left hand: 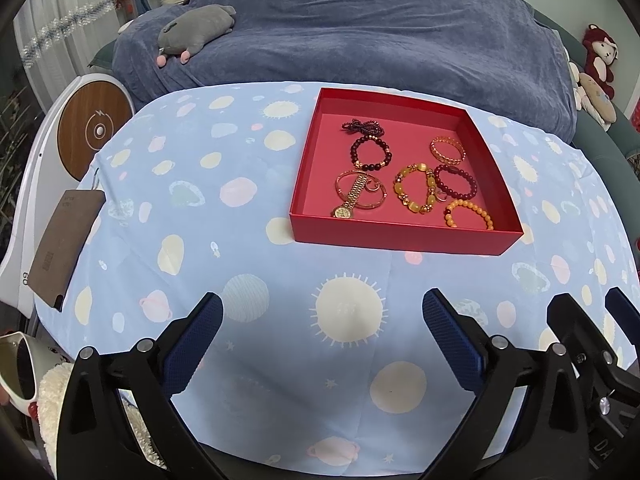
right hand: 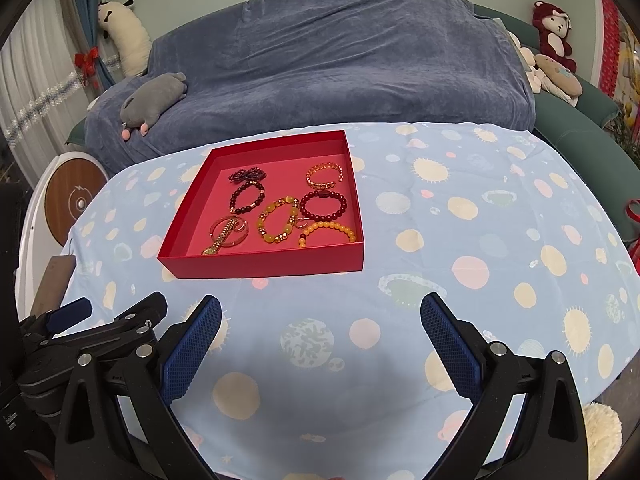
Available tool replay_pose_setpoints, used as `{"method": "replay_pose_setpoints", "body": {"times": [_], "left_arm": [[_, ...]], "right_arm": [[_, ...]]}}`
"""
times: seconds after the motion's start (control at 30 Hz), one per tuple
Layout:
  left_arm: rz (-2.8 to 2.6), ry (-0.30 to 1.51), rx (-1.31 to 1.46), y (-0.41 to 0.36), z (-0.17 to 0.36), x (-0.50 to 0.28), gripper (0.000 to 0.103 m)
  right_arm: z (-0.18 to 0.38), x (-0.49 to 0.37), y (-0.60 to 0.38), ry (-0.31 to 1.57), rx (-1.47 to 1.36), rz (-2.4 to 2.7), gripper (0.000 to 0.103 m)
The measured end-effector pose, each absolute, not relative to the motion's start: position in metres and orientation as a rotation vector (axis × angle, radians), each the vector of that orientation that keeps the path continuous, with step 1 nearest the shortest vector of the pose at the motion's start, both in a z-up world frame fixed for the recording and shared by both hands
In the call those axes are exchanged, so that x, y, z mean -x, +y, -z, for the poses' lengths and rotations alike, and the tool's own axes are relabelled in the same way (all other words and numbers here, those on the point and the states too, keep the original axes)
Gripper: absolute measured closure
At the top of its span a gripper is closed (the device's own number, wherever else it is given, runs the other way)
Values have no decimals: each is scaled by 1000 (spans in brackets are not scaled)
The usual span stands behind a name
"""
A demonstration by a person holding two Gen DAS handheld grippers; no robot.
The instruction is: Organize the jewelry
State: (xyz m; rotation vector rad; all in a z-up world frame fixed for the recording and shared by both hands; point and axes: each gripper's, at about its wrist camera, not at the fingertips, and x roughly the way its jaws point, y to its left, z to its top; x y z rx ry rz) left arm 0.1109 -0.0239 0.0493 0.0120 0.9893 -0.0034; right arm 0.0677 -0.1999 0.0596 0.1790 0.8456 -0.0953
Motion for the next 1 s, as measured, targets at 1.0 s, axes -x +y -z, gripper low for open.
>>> {"method": "replay_pose_setpoints", "body": {"times": [1.0], "left_arm": [[9, 969, -18, -23, -57, -110, 8]], "right_arm": [[-67, -64, -195, 828, -165, 98, 7]]}}
